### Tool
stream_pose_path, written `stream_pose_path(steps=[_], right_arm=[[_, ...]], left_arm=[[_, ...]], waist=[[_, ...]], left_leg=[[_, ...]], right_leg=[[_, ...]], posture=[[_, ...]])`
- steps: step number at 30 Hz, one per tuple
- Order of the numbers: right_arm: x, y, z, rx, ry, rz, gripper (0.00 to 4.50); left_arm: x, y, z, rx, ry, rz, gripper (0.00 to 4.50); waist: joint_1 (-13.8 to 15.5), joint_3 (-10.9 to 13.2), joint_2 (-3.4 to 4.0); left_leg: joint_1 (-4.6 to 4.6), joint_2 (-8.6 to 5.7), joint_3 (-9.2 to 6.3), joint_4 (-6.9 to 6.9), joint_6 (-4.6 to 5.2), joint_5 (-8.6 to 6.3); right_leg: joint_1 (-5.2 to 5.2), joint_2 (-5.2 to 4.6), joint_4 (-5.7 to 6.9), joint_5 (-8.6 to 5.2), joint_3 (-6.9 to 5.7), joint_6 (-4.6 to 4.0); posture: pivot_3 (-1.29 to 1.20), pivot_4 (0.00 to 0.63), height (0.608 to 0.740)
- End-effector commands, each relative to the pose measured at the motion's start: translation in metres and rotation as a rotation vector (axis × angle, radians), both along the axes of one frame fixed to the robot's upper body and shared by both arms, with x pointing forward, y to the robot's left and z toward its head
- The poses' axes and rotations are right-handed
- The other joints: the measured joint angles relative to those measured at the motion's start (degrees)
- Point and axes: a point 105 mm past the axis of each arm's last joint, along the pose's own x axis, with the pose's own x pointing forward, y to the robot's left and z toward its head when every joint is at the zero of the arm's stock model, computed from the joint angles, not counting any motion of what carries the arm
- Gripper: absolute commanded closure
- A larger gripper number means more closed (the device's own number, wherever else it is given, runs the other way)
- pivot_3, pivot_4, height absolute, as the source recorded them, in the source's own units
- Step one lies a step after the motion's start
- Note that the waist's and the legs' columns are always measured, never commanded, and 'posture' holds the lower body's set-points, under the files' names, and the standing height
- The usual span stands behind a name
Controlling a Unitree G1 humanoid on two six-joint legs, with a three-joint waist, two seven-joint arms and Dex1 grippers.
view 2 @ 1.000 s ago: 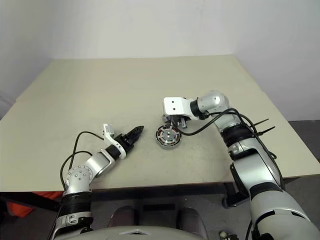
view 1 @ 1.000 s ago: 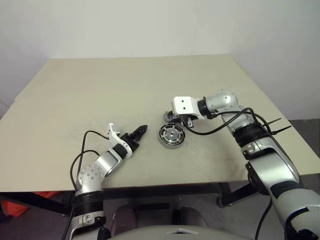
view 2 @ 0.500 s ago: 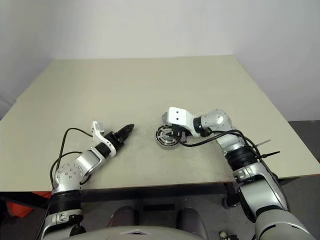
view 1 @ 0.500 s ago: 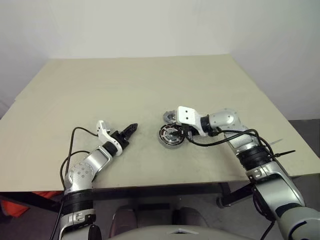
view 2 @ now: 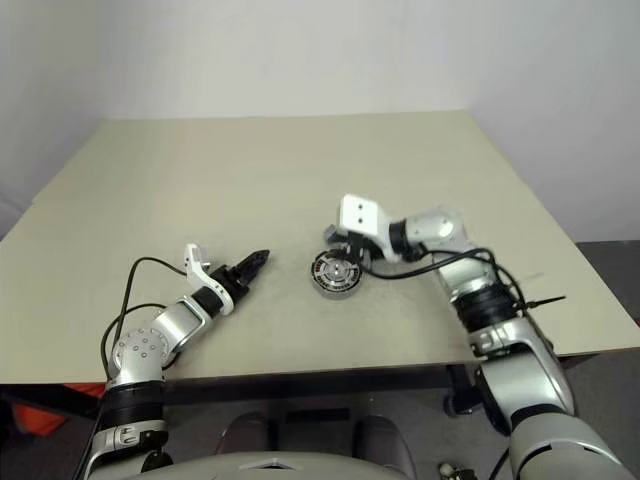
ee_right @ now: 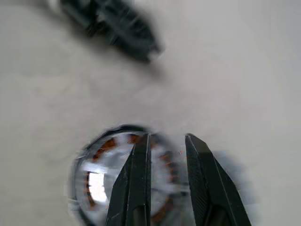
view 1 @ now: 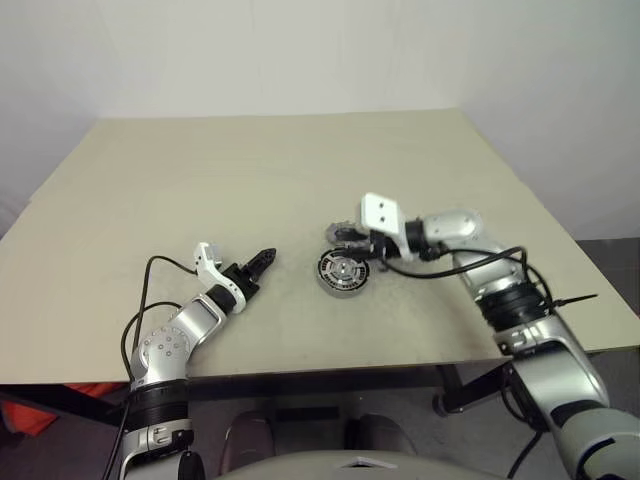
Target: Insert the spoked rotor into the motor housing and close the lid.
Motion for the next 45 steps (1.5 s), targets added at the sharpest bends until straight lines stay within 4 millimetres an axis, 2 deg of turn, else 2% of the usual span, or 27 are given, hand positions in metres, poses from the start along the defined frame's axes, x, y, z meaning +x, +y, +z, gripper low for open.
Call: stream_pose_path(steps=[1, 4, 6, 7, 12, 16, 19, 28, 32, 39, 45], right_arm=[[0.016, -0.029, 0.010, -0.202, -0.117, 0.006, 3.26], [0.025, -0.040, 0.010, -0.374, -0.167, 0.067, 3.26], [0.029, -0.044, 0.005, -0.498, -0.213, 0.124, 2.91], [0.030, -0.045, 0.003, -0.550, -0.232, 0.154, 2.71], [0.036, -0.034, -0.004, -0.685, -0.356, 0.282, 1.04], [0.035, -0.022, -0.009, -0.706, -0.386, 0.362, 1.04], [0.026, -0.017, -0.014, -0.701, -0.372, 0.440, 1.04], [0.010, -0.017, -0.022, -0.682, -0.318, 0.533, 1.04], [0.007, -0.014, -0.027, -0.663, -0.319, 0.546, 1.89], [0.006, -0.006, -0.028, -0.633, -0.324, 0.536, 1.89], [0.003, 0.001, -0.041, -0.629, -0.296, 0.548, 1.89]], left_arm=[[0.003, 0.003, 0.012, 0.071, -0.075, -0.005, 1.77], [0.006, 0.005, 0.016, 0.088, -0.097, -0.002, 1.77], [0.008, 0.006, 0.017, 0.092, -0.101, 0.004, 1.77], [0.008, 0.007, 0.017, 0.093, -0.102, 0.008, 1.77], [0.007, 0.009, 0.016, 0.100, -0.105, 0.024, 1.77], [0.003, 0.009, 0.016, 0.122, -0.111, 0.026, 1.77], [0.001, 0.011, 0.014, 0.125, -0.107, 0.034, 1.77], [-0.003, 0.012, 0.010, 0.130, -0.090, 0.040, 1.77], [-0.002, 0.011, 0.009, 0.130, -0.084, 0.035, 1.77], [-0.003, 0.012, 0.006, 0.130, -0.075, 0.034, 1.77], [-0.003, 0.012, 0.006, 0.132, -0.071, 0.036, 1.77]], waist=[[0.0, 0.0, -0.04], [-0.1, 0.0, -0.06], [-0.3, 0.0, -0.05], [-0.4, 0.0, -0.05], [-0.7, 0.0, -0.05], [-1.1, 0.0, -0.06], [-1.2, 0.0, -0.07], [-1.6, 0.0, -0.07], [-1.6, 0.0, -0.07], [-1.6, 0.0, -0.07], [-1.5, 0.0, -0.07]], left_leg=[[0.00, 0.00, 0.00, 0.00, 0.00, 0.00], [-0.04, 0.01, 0.00, 0.02, 0.01, -0.01], [-0.10, 0.02, 0.01, 0.01, 0.02, -0.01], [-0.16, 0.02, 0.04, 0.02, 0.04, -0.01], [-0.60, 0.06, 0.03, 0.08, 0.22, 0.07], [-0.64, 0.05, 0.02, 0.17, 0.28, 0.02], [-0.65, 0.05, 0.01, 0.18, 0.29, 0.01], [-0.66, 0.07, 0.02, 0.21, 0.32, 0.02], [-0.67, 0.07, 0.02, 0.24, 0.33, 0.03], [-0.66, 0.07, 0.02, 0.25, 0.33, 0.04], [-0.66, 0.07, 0.02, 0.25, 0.33, 0.04]], right_leg=[[0.01, 0.00, -0.01, 0.00, 0.00, 0.00], [-0.05, 0.00, -0.02, 0.00, -0.02, 0.00], [-0.18, 0.01, -0.01, 0.00, -0.02, -0.01], [-0.30, 0.01, 0.03, 0.00, -0.01, -0.02], [-0.58, 0.03, 0.06, 0.01, -0.06, -0.04], [-0.63, 0.01, 0.05, 0.01, -0.07, -0.04], [-0.63, 0.01, 0.05, 0.01, -0.08, -0.04], [-0.59, 0.01, 0.13, 0.02, -0.07, -0.05], [-0.59, 0.01, 0.16, 0.03, -0.07, -0.07], [-0.57, 0.01, 0.18, 0.03, -0.07, -0.07], [-0.56, 0.01, 0.17, 0.03, -0.07, -0.07]], posture=[[0.00, 0.000, 0.740], [0.00, 0.000, 0.740], [0.00, 0.000, 0.740], [0.00, 0.000, 0.740], [0.00, 0.000, 0.740], [0.00, 0.000, 0.740], [0.00, 0.000, 0.740], [0.00, 0.000, 0.740], [0.00, 0.000, 0.740], [0.00, 0.000, 0.740], [0.00, 0.000, 0.740]])
